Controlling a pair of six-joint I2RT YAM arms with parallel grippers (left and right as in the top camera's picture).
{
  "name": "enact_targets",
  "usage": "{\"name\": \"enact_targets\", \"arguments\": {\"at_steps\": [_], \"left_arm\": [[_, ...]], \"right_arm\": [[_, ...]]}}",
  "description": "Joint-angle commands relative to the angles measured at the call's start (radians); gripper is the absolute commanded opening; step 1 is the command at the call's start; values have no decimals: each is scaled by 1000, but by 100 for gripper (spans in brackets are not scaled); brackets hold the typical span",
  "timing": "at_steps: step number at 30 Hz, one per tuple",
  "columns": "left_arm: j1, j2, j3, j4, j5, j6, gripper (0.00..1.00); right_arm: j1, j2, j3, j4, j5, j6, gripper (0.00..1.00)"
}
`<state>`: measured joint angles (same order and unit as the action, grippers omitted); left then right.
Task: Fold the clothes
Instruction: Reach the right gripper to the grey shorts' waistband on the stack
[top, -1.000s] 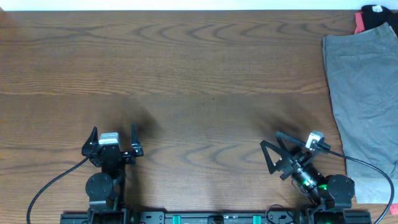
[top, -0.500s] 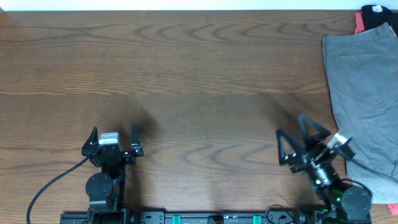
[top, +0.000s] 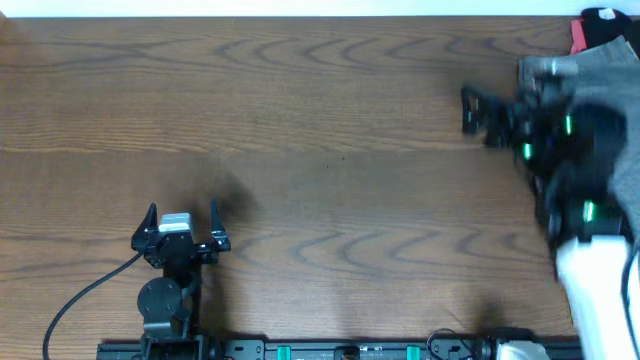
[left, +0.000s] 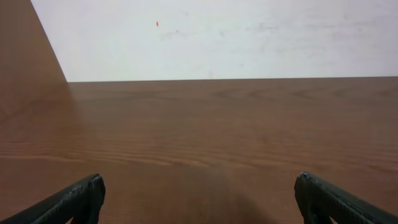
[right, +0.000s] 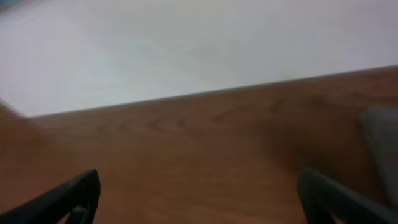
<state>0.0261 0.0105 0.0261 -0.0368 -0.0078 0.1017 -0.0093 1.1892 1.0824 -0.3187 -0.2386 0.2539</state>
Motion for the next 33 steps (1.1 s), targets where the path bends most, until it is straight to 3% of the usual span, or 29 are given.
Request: {"name": "enact_targets", "arguments": {"at_steps": [1,7,11,21,33], "left_arm": [[3,-5,-22,-34,-27,-8,98],[3,-5,-22,-34,-27,-8,98],[3,-5,-22,-34,-27,-8,98],[3,-5,-22,-34,-27,-8,98],[3,-5,-22,-34,-27,-8,98]], "right_arm": [[-5,220,246,-117,241,-106,99],[-5,599,668,-401,534,-238,99],[-6,795,830,-452,723,-294,99],[-31,1081,875,-331,879,-453,99],[-78,1224,874,-209,885,-550,98]]}}
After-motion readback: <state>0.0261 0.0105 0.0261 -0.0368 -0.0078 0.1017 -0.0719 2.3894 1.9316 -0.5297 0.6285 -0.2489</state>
